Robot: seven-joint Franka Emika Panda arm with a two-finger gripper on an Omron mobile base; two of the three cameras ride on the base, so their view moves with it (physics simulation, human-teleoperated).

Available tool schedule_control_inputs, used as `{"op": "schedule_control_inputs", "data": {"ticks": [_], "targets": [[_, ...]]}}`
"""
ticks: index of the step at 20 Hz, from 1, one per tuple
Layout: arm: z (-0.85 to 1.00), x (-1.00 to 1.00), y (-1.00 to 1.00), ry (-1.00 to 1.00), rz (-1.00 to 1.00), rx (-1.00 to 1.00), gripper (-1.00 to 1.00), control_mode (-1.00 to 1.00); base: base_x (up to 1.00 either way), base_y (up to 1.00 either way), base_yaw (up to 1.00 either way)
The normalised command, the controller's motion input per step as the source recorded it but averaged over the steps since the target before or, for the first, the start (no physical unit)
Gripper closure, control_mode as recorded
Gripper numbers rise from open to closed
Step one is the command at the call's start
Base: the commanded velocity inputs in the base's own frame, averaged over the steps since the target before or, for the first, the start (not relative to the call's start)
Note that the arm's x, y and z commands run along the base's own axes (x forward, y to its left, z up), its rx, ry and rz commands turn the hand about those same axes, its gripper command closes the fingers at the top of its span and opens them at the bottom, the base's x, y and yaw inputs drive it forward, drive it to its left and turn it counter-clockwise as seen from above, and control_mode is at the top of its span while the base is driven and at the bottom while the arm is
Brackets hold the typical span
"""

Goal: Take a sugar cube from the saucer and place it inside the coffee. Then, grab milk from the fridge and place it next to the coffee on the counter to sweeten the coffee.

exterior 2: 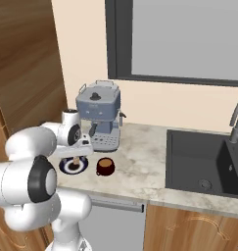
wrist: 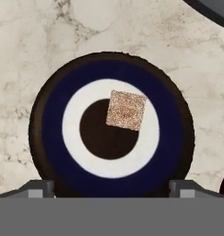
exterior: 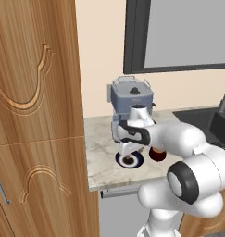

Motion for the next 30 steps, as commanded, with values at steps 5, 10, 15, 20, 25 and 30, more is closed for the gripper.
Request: {"op": "schedule_control_inputs", "data": {"ticks": [5,10,15,20,25,30], "targets": [[-0.19,0.26,0.1,0.0,0.0,0.0,-1.0,-1.0,0.0,0.0,0.0],[-0.19,0.15,0.05,0.0,0.0,0.0,-1.0,-1.0,0.0,0.0,0.0],[-0.18,0.1,0.0,0.0,0.0,0.0,-1.0,-1.0,0.0,0.0,0.0],[-0.16,0.06,0.0,0.0,0.0,0.0,-1.0,-1.0,0.0,0.0,0.0],[-0.13,0.18,0.0,0.0,0.0,0.0,-1.0,-1.0,0.0,0.0,0.0],[-0.07,0.11,0.0,0.0,0.0,0.0,-1.0,-1.0,0.0,0.0,0.0]]}}
